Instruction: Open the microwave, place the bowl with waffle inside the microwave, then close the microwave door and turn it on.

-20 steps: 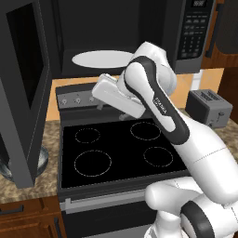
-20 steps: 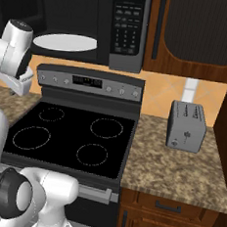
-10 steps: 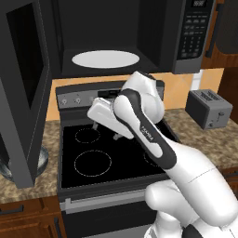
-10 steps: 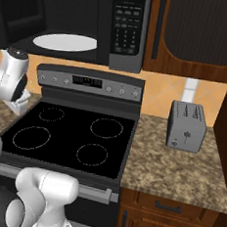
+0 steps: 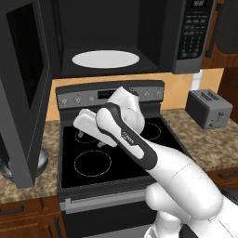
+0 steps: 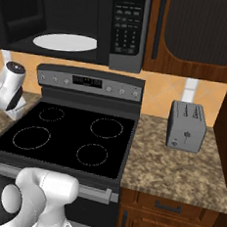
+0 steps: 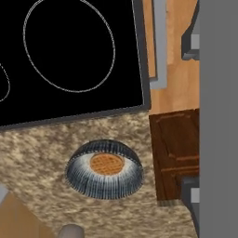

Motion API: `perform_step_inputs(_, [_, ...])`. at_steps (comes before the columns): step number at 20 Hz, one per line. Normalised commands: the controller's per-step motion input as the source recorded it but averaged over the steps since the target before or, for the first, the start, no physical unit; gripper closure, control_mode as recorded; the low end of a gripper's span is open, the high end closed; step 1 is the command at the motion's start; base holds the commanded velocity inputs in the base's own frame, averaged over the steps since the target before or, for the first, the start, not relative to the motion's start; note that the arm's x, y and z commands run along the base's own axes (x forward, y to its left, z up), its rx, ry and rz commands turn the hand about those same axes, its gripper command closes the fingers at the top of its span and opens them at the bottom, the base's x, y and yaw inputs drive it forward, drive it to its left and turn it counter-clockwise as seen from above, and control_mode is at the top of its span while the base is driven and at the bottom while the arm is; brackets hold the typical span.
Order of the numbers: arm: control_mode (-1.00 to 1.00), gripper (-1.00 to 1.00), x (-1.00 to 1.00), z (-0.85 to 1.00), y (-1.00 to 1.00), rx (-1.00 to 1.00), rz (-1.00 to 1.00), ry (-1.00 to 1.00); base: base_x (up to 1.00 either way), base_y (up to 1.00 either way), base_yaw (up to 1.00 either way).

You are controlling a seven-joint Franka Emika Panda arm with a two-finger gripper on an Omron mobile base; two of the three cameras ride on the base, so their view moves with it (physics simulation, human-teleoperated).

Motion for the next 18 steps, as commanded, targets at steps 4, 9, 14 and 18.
perform_step_inputs(4, [-1.0,-1.0,0.63,-0.29,0.46,0.0,0.32,0.03,0.0,0.0,0.0])
perform_step_inputs(9, [-1.0,-1.0,0.5,-0.33,0.55,0.0,0.26,0.04,0.0,0.0,0.0])
perform_step_inputs(14, [-1.0,-1.0,0.29,-0.35,0.45,0.0,0.08,0.08,0.0,0.0,0.0])
perform_step_inputs(18, [-1.0,-1.0,0.08,-0.34,0.49,0.0,0.0,0.06,0.0,0.0,0.0])
